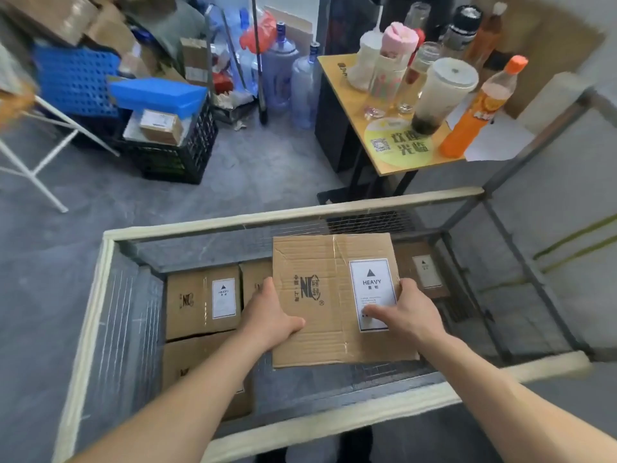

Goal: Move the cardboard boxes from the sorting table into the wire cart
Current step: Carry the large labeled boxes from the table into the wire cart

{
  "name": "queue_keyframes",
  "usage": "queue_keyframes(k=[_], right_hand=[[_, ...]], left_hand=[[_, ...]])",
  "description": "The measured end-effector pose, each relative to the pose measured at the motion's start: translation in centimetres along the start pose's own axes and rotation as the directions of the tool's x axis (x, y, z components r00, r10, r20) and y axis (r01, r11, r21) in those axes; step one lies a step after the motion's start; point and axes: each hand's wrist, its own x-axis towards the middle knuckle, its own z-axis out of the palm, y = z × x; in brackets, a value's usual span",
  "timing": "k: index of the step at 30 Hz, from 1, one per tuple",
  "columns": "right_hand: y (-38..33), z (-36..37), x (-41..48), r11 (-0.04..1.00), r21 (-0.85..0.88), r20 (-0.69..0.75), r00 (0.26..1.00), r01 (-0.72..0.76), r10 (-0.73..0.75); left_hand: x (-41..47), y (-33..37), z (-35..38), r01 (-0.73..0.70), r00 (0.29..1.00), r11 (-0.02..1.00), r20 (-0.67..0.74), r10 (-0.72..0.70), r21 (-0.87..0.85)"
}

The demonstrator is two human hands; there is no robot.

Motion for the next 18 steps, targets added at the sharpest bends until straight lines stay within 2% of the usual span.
queue_keyframes(k=[8, 18], right_hand=[[4.0, 11.1, 5.9, 0.996, -0.079, 0.272, 0.962, 0.040, -0.017], [7.8, 20.8, 9.5, 0.987, -0.157, 0.437, 0.898, 0.015, 0.056]], left_hand=[[3.7, -9.8, 8.3, 0.229, 0.973, 0.973, 0.012, -0.229, 0.003], [7.3, -18.3, 15.3, 0.335, 0.941, 0.942, 0.052, -0.335, 0.014]])
